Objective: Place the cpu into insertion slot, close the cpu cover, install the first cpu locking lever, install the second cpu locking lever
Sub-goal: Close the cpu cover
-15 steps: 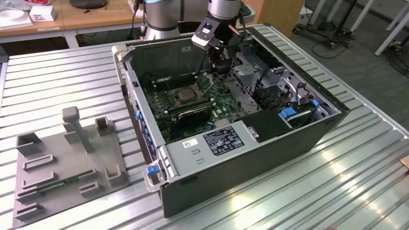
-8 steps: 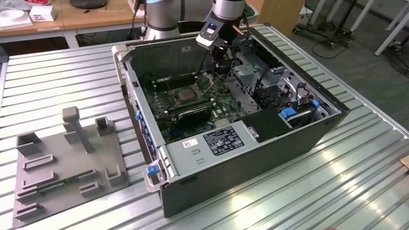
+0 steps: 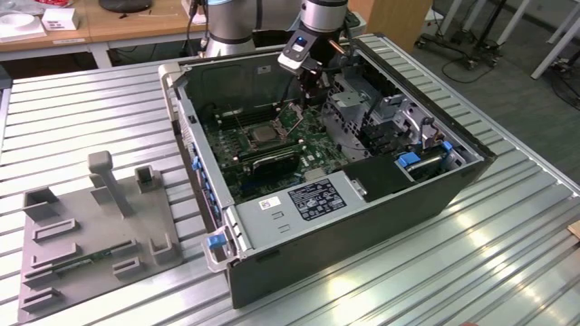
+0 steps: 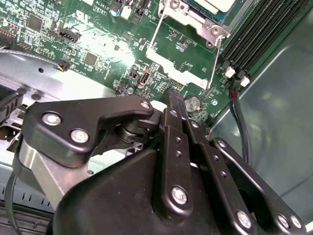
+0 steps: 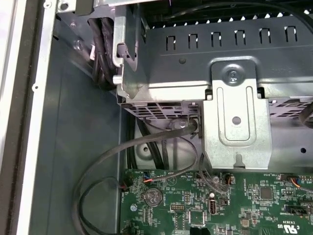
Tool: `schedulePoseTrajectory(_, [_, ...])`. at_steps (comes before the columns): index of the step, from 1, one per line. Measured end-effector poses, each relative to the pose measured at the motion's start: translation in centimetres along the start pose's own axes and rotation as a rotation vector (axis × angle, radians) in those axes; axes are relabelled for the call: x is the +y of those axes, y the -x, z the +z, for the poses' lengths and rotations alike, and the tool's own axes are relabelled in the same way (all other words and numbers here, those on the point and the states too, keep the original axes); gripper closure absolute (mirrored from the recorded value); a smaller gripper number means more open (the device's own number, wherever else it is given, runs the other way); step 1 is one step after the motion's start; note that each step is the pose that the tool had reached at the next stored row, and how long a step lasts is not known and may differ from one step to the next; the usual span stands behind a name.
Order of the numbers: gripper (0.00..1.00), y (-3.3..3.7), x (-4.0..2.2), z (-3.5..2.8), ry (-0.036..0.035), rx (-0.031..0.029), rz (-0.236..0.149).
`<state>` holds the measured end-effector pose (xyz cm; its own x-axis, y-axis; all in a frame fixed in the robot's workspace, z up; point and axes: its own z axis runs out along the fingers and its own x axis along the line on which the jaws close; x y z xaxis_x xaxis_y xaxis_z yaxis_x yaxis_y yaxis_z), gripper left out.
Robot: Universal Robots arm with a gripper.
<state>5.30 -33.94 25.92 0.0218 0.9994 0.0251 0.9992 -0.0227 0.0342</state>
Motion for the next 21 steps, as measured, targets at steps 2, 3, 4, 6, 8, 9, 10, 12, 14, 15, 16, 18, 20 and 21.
schedulePoseTrajectory(2, [0.89, 0.00, 0.00, 0.01, 0.0000, 0.0001, 0.000])
schedulePoseTrajectory(3, [0.89, -0.01, 0.00, 0.05, 0.0001, 0.0006, 0.000])
schedulePoseTrajectory(4, [0.89, 0.00, 0.00, 0.16, 0.0001, 0.0006, 0.000])
schedulePoseTrajectory(6, [0.89, 0.01, -0.01, 0.46, 0.0000, 0.0002, 0.000])
schedulePoseTrajectory(8, [0.89, 0.02, -0.02, 0.78, 0.0000, 0.0004, 0.000])
schedulePoseTrajectory(9, [0.89, 0.02, -0.03, 0.93, 0.0000, 0.0003, 0.000])
schedulePoseTrajectory(10, [0.89, 0.02, -0.03, 1.06, 0.0000, 0.0003, 0.000])
schedulePoseTrajectory(12, [0.89, 0.03, -0.04, 1.09, 0.0000, 0.0001, 0.000])
schedulePoseTrajectory(14, [0.89, 0.03, -0.04, 1.10, 0.0000, 0.0001, 0.000])
schedulePoseTrajectory(15, [0.89, 0.03, -0.04, 1.10, 0.0000, 0.0001, 0.000])
schedulePoseTrajectory(16, [0.89, 0.03, -0.11, 1.10, 0.0001, 0.0002, 0.000])
schedulePoseTrajectory(18, [0.89, 0.03, -0.54, 1.10, 0.0019, 0.0003, 0.000])
schedulePoseTrajectory(20, [0.89, 0.05, -1.29, 1.08, 0.0048, 0.0003, 0.000])
schedulePoseTrajectory(21, [0.89, 0.06, -1.72, 1.07, 0.0067, 0.0004, 0.000])
